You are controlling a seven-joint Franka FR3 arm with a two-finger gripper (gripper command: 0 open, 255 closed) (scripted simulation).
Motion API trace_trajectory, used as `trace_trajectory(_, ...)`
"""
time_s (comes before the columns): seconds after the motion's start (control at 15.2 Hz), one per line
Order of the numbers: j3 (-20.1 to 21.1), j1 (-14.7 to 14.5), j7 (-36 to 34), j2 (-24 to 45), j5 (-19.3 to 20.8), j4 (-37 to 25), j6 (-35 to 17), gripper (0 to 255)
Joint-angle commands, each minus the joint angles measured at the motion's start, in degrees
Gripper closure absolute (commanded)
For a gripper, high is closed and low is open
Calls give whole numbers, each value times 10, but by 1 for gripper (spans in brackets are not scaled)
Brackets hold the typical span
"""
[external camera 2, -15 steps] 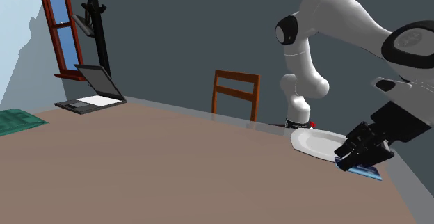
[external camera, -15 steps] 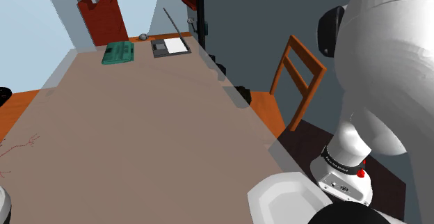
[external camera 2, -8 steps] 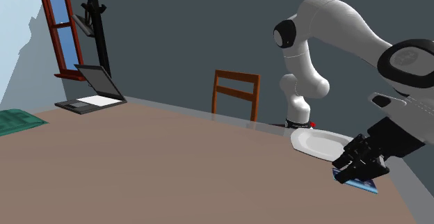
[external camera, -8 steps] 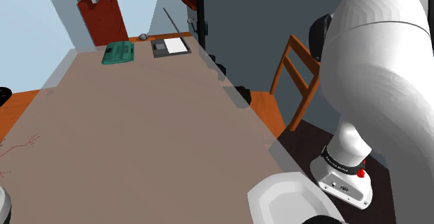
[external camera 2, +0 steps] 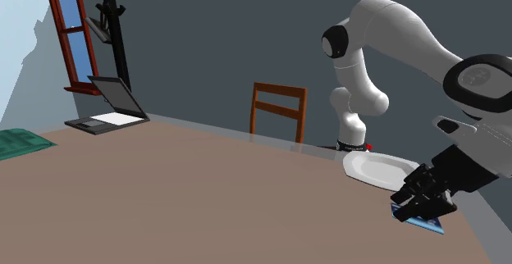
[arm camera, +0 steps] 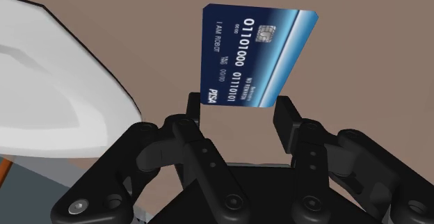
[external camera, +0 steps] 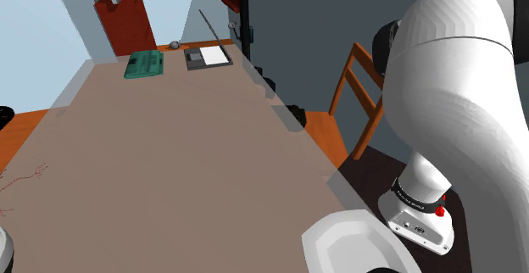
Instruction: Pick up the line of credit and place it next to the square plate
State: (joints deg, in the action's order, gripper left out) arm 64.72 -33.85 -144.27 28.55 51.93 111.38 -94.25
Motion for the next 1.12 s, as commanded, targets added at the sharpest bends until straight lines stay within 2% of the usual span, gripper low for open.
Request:
trace_trajectory(0.0,0,0,0,0,0,0,0,255)
trace_trajectory(0.07,0,0,0,0,0,0,0,0)
trace_trajectory(0.4,0,0,0,0,0,0,0,0)
trace_trajectory(0.66,14,-30,13,-9,-27,-53,54,0)
trace_trajectory(1.06,14,-30,13,-9,-27,-53,54,0)
